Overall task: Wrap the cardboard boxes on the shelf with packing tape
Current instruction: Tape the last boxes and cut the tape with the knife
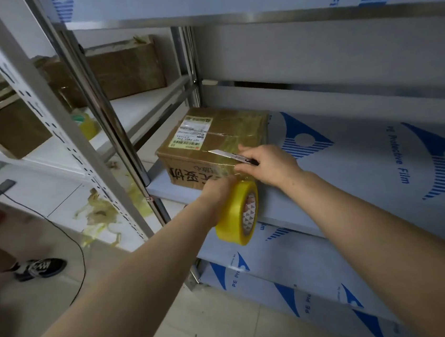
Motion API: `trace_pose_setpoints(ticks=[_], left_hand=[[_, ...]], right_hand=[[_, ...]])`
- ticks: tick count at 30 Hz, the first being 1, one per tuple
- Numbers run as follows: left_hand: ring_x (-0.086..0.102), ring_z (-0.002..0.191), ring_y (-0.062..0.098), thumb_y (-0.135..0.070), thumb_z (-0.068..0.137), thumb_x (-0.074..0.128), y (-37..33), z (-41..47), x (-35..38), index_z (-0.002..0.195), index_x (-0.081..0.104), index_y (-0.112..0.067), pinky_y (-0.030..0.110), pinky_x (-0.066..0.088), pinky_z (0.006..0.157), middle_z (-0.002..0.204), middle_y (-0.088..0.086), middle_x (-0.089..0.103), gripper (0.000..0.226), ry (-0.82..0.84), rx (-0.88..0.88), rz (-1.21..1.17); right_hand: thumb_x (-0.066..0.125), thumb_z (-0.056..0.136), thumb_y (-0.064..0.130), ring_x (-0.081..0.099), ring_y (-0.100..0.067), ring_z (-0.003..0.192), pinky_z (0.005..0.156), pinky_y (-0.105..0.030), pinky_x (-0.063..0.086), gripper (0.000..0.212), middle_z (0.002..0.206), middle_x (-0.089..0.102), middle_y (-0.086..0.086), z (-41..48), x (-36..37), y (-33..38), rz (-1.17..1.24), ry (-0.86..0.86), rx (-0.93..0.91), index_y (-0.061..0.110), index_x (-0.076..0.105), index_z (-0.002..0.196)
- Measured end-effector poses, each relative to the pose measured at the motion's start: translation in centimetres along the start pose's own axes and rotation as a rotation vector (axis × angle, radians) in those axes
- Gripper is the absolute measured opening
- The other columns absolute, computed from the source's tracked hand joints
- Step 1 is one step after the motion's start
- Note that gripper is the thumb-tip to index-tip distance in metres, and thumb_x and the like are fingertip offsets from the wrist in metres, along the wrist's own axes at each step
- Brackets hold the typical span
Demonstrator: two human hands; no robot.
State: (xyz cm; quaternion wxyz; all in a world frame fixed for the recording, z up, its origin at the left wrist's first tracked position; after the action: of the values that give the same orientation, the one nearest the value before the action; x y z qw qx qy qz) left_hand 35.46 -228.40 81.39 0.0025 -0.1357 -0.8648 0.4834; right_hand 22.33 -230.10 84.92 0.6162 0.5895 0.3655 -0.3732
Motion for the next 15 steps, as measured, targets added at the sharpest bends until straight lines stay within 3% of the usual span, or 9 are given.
trace_pose_setpoints(ticks=[2, 4, 7, 12, 13, 15], left_hand=[[0.058, 0.098, 0.03, -0.032, 0.092, 0.06, 0.8, 0.3, -0.2, 0.13, 0.045, -0.007, 0.037, 0.05, 0.086, 0.111, 0.013, 0.058, 0.048, -0.008, -0.004, 0.062], [0.06, 0.089, 0.029, -0.031, 0.092, 0.059, 2.2, 0.1, -0.3, 0.122, 0.048, -0.008, 0.036, 0.053, 0.079, 0.102, 0.012, 0.06, 0.04, 0.036, -0.042, 0.114], [0.063, 0.098, 0.035, -0.041, 0.091, 0.059, 3.7, -0.5, -0.3, 0.127, 0.05, -0.005, 0.044, 0.052, 0.089, 0.113, 0.018, 0.063, 0.052, 0.067, -0.1, 0.106], [0.057, 0.106, 0.032, -0.03, 0.1, 0.046, 2.8, -0.1, 0.5, 0.132, 0.046, -0.012, 0.04, 0.049, 0.091, 0.123, 0.016, 0.056, 0.037, 0.097, 0.008, 0.135], [0.056, 0.11, 0.032, -0.029, 0.1, 0.045, 2.6, 0.1, 0.6, 0.132, 0.046, -0.012, 0.041, 0.049, 0.094, 0.125, 0.015, 0.055, 0.036, 0.088, 0.025, 0.152], [0.055, 0.111, 0.032, -0.029, 0.1, 0.044, 2.5, 0.5, 0.5, 0.131, 0.048, -0.012, 0.043, 0.048, 0.097, 0.126, 0.014, 0.055, 0.036, 0.073, 0.033, 0.158]], right_hand=[[0.054, 0.093, 0.045, 0.046, -0.017, 0.13, 0.092, -0.034, 0.045, 0.041, 0.15, 0.034, 0.02, -0.2, 0.2, 0.1, -0.038, -0.013, -0.004, 0.031, 0.055, 0.132], [0.053, 0.094, 0.046, 0.045, -0.017, 0.13, 0.089, -0.033, 0.045, 0.043, 0.15, 0.033, 0.021, -0.2, 0.2, 0.2, -0.058, -0.016, 0.004, 0.031, 0.053, 0.134], [0.055, 0.093, 0.046, 0.046, -0.016, 0.13, 0.088, -0.033, 0.044, 0.044, 0.149, 0.034, 0.022, -0.2, 0.1, 0.0, -0.024, -0.027, 0.012, 0.031, 0.053, 0.134], [0.062, 0.086, 0.048, 0.039, -0.022, 0.136, 0.105, -0.045, 0.038, 0.044, 0.153, 0.033, 0.01, -0.2, -0.1, 0.3, 0.123, 0.019, 0.048, 0.03, 0.061, 0.125], [0.06, 0.086, 0.051, 0.037, -0.022, 0.136, 0.106, -0.046, 0.035, 0.046, 0.152, 0.035, 0.004, -0.5, -0.8, 0.3, 0.169, -0.013, 0.058, 0.031, 0.06, 0.127], [0.048, 0.093, 0.051, 0.05, -0.021, 0.122, 0.098, -0.042, 0.042, 0.038, 0.135, 0.053, 0.001, -1.7, -2.6, 0.8, 0.18, -0.105, 0.04, 0.031, 0.062, 0.122]])
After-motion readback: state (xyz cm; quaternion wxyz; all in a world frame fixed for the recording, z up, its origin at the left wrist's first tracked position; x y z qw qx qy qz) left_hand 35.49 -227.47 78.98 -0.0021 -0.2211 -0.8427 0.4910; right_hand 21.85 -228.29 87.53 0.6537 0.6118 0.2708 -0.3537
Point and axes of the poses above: each hand's wrist, its own z-axis towards the middle knuckle, its own x-axis out of the palm, y = z × x, the point moved 6 cm from there along z, towards the middle knuckle
